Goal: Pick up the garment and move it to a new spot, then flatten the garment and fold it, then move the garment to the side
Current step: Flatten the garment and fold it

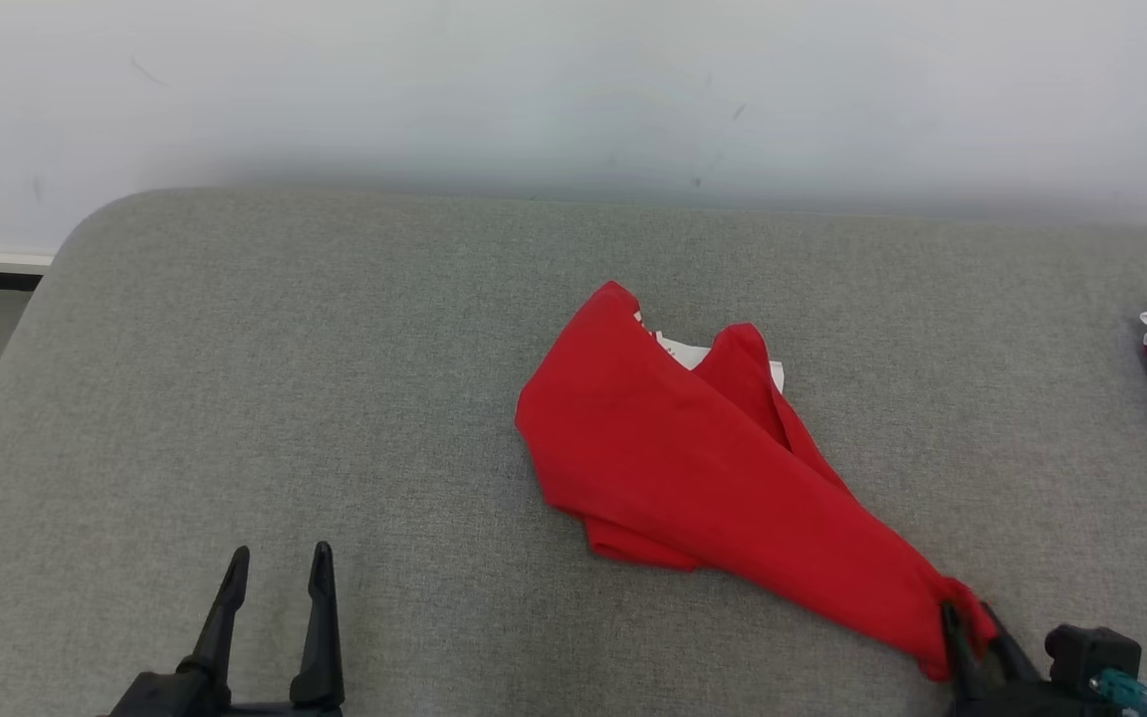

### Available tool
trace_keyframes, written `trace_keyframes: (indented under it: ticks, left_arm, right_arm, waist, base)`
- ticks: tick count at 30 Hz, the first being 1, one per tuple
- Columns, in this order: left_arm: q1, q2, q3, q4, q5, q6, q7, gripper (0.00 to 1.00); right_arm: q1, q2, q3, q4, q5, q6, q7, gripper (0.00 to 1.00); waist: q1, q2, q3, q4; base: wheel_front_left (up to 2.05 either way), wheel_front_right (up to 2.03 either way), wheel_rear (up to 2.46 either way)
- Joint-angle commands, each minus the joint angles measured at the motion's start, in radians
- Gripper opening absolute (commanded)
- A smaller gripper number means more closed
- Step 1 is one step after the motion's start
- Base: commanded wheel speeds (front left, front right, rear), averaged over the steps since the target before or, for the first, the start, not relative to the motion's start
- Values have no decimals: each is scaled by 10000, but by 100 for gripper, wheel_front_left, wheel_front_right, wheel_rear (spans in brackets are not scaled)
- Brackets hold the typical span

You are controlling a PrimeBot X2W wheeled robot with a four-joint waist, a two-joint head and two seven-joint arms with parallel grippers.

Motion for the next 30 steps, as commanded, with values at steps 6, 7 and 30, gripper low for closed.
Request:
trace_keyframes:
  ticks: [6, 7, 30]
  left_arm:
    - [-95, 3, 198, 48, 88, -27, -30, 100]
    - [-102, 4, 201, 57, 85, -32, -30, 100]
    - [-30, 6, -13, 161, -202, 78, -30, 100]
  right_arm:
    - [-737, -498, -19, -208, 258, -26, -92, 0]
    - [-838, -624, -118, -373, 262, -26, -93, 0]
    - [-4789, -4431, -926, -2103, 33, -26, 178, 0]
  waist:
    - [-1, 0, 15, -129]
    - [-1, 0, 20, -149]
    - [-1, 0, -131, 389]
  base:
    - [0, 0, 0]
    - [0, 0, 0]
    - [0, 0, 0]
